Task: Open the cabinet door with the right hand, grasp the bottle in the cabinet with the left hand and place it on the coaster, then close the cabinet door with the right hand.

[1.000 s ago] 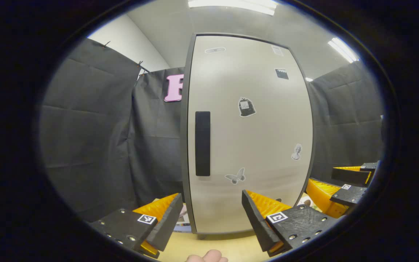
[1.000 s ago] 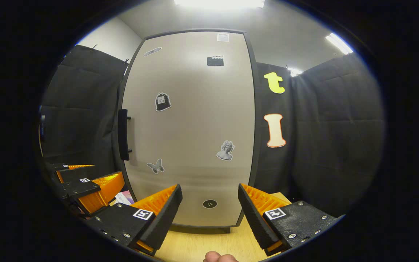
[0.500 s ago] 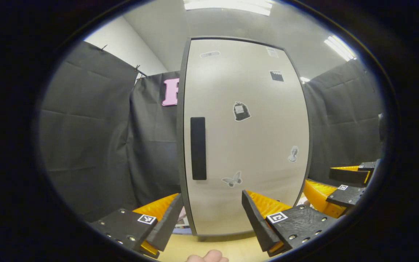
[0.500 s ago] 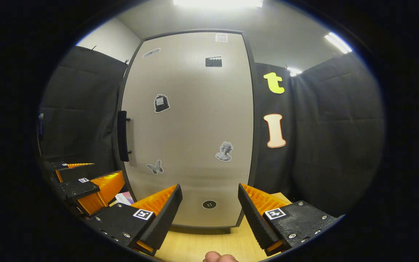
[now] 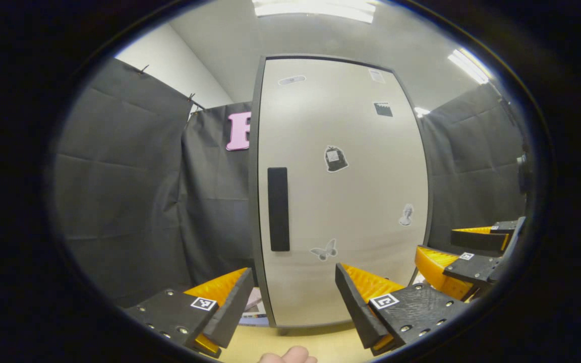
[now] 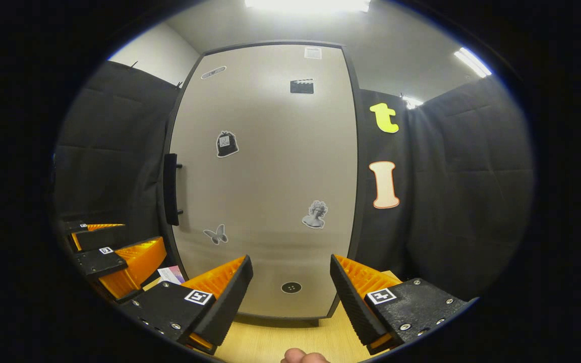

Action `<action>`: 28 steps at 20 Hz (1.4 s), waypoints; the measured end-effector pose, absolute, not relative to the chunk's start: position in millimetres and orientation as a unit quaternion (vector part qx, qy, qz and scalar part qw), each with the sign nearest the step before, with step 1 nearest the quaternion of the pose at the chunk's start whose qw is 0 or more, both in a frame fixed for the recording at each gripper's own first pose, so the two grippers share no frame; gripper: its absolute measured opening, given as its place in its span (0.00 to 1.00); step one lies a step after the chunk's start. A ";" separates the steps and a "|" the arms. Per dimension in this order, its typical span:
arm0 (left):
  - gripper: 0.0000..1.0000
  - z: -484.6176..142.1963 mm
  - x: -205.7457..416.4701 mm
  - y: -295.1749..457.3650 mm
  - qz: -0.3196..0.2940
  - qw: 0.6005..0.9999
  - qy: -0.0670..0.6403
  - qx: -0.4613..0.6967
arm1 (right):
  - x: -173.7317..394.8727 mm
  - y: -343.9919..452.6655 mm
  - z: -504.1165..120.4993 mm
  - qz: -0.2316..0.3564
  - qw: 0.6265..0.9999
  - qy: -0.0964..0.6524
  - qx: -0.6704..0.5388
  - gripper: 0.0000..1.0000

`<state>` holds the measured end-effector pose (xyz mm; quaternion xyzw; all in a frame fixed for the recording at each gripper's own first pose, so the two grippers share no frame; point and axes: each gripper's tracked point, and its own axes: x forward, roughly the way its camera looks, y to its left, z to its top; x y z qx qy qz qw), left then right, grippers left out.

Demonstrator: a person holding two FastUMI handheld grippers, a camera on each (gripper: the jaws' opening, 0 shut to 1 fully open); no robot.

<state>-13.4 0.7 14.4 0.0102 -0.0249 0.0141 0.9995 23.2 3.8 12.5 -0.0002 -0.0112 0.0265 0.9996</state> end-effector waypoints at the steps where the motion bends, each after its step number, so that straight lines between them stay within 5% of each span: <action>1: 0.98 11.5 -17.0 5.7 0.017 1.000 -0.023 0.010 | 27.0 7.2 16.0 0.030 0.999 -0.015 -0.002 0.95; 22: 0.94 -62.8 -149.5 144.1 0.164 0.985 0.043 0.038 | 99.5 213.7 57.9 0.185 0.981 -0.050 -0.032 0.96; 26: 0.94 -72.6 -157.6 158.3 0.176 0.982 0.050 0.042 | 114.7 224.8 55.0 0.189 0.980 -0.039 -0.038 0.75; 28: 0.94 -79.2 -156.8 163.1 0.178 0.982 0.055 0.037 | 118.6 234.5 50.8 0.203 0.977 -0.035 -0.052 0.51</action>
